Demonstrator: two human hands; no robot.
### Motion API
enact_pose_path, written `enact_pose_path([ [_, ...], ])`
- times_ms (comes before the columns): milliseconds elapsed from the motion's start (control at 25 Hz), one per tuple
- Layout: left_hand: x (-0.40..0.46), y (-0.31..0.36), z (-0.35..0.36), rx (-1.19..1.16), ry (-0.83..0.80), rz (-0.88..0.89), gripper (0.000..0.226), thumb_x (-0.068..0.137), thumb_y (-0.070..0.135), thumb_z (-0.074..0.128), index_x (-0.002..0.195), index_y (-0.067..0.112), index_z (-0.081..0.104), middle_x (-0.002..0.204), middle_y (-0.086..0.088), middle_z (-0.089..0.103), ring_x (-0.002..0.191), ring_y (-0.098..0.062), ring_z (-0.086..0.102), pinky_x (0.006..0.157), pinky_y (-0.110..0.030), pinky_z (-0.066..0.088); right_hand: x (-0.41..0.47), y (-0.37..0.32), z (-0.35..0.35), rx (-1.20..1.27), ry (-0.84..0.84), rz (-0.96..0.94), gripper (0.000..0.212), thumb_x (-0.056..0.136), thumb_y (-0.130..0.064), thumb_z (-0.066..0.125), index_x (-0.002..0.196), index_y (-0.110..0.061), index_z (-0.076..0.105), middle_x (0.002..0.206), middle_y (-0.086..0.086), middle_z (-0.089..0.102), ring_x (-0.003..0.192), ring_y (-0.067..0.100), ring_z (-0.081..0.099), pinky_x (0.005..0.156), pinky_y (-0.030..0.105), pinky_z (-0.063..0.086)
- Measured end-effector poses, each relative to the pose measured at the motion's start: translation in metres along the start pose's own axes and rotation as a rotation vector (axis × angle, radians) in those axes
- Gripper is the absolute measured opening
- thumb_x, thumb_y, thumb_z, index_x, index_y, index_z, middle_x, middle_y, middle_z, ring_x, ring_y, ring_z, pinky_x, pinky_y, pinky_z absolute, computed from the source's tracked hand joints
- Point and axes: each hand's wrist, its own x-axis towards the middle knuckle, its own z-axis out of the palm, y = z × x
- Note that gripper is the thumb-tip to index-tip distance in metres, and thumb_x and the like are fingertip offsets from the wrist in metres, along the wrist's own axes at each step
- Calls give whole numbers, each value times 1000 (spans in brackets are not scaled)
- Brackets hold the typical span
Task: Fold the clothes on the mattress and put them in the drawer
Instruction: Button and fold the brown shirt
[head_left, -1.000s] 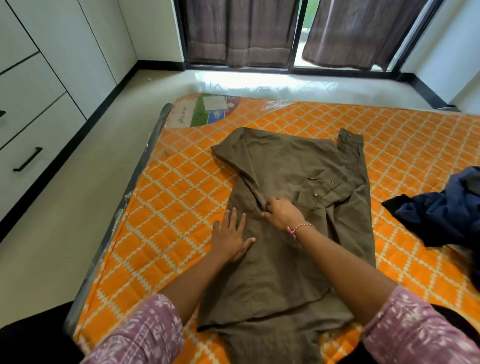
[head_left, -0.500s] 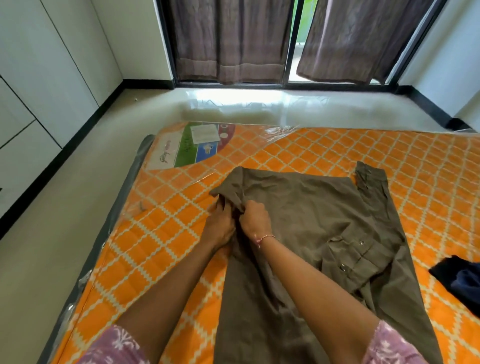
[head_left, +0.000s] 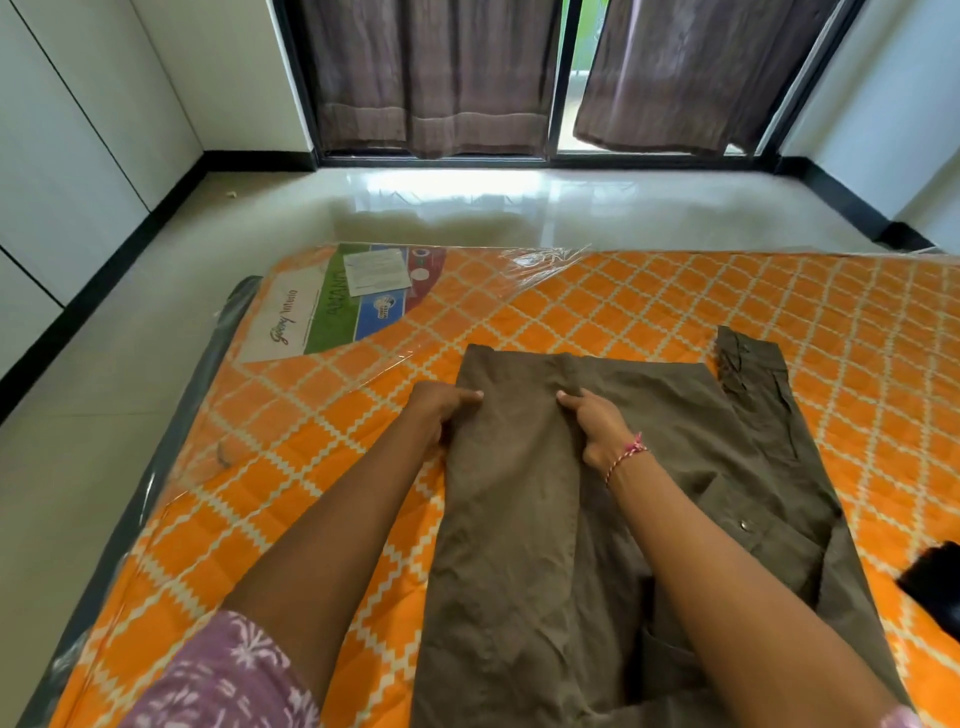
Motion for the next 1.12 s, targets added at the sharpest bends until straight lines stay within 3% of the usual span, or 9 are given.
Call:
enact_pose_path([
  [80,2,2,-1,-100,25,78,6,87,7,67,84,2,64,84,-10,63,69,-20,59,64,-31,51,5,-8,8,47,-68,-16,18,97,-6,49,109,-7,62,101,10,63,82,21,62,76,34,52],
  [160,4,-4,-6,-180,71,130,10,90,9,63,81,7,63,79,-7,62,69,-19,59,57,-27,51,13,-4,9,37,-52,-42,24,96,-5,50,119,-4,58,90,6,63,75,15,59,64,26,54],
  [240,6,-12,-11,-170,53,80,7,89,12,65,85,8,61,84,-8,64,68,-17,58,51,-25,49,10,-4,7,-19,9,-47,32,94,-1,52,124,-11,52,91,4,59,77,12,56,68,26,52],
  [360,4,-17,-11,-13,108,86,31,87,7,65,117,6,59,116,-14,64,90,-26,62,70,-34,52,8,-2,5,-56,68,-58,35,92,-7,54,123,-20,44,105,5,57,94,18,56,90,37,48],
  [480,-41,-31,-1,419,329,322,47,93,19,55,137,10,39,133,-15,50,119,-34,51,92,-40,44,-29,9,-5,-573,282,-301,37,85,-24,59,122,-17,55,108,7,62,101,23,57,93,37,45],
  [680,-84,-101,-15,330,212,103,47,90,43,57,113,2,58,114,-18,63,105,-34,60,87,-38,49,-158,89,-22,-1194,204,-211,54,89,-62,45,118,-17,53,110,14,65,107,34,59,81,36,46],
  [760,-97,-120,-30,350,139,104,42,86,42,63,106,5,66,109,-16,68,100,-32,64,81,-33,50,-177,112,-27,-1221,207,-259,47,93,-51,47,127,-19,42,113,13,64,107,34,60,82,38,47],
  [880,-129,-137,-33,466,310,219,32,89,38,62,94,6,63,100,-17,68,94,-34,62,66,-32,40,-180,123,-31,-1241,217,-353,38,97,-38,46,128,-17,38,110,13,65,100,34,62,77,39,49],
  [1120,-165,-148,-31,553,358,222,37,95,37,52,112,4,53,113,-18,62,104,-36,58,76,-37,44,-183,123,-42,-1457,202,-473,35,101,-39,33,122,-11,41,106,12,65,96,32,63,71,36,45],
])
